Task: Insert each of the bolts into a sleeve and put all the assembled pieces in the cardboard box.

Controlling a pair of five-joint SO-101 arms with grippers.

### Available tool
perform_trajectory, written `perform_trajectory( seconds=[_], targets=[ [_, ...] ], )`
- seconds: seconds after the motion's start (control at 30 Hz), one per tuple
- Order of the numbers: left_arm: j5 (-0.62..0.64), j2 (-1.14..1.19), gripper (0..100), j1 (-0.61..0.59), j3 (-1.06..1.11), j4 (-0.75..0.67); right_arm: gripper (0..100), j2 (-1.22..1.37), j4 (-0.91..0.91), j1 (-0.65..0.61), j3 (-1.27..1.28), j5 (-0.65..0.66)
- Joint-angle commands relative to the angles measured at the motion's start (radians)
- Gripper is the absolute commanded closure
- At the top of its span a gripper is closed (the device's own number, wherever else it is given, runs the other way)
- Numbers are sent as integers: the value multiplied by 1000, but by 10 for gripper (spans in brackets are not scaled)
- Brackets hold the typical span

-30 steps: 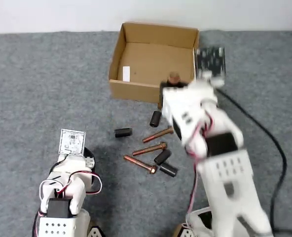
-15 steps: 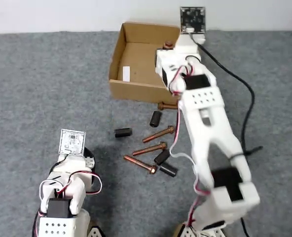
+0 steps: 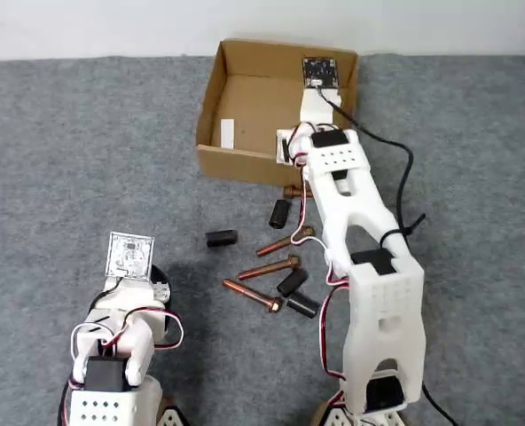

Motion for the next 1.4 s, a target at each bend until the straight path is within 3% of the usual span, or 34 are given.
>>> perform_trajectory(
  seconds=[0.0,0.13,0.37,0.93,1.2,1.37],
  targets=[
    [-5,-5,994,-6,-5,-9,837,18,108,10,-133,-3],
    [-5,-5,994,-6,-5,-11,852,27,173,7,-236,-5],
    [-5,-5,994,-8,-5,-11,991,-8,297,-1,-428,-5],
    [-5,-6,994,-44,-5,-12,991,-76,932,-131,-626,-11],
    [-5,-8,994,-44,-5,-12,981,-53,934,-193,-519,-124],
    [-5,-8,994,-44,-5,-12,851,27,934,-189,-508,-180]
  ],
)
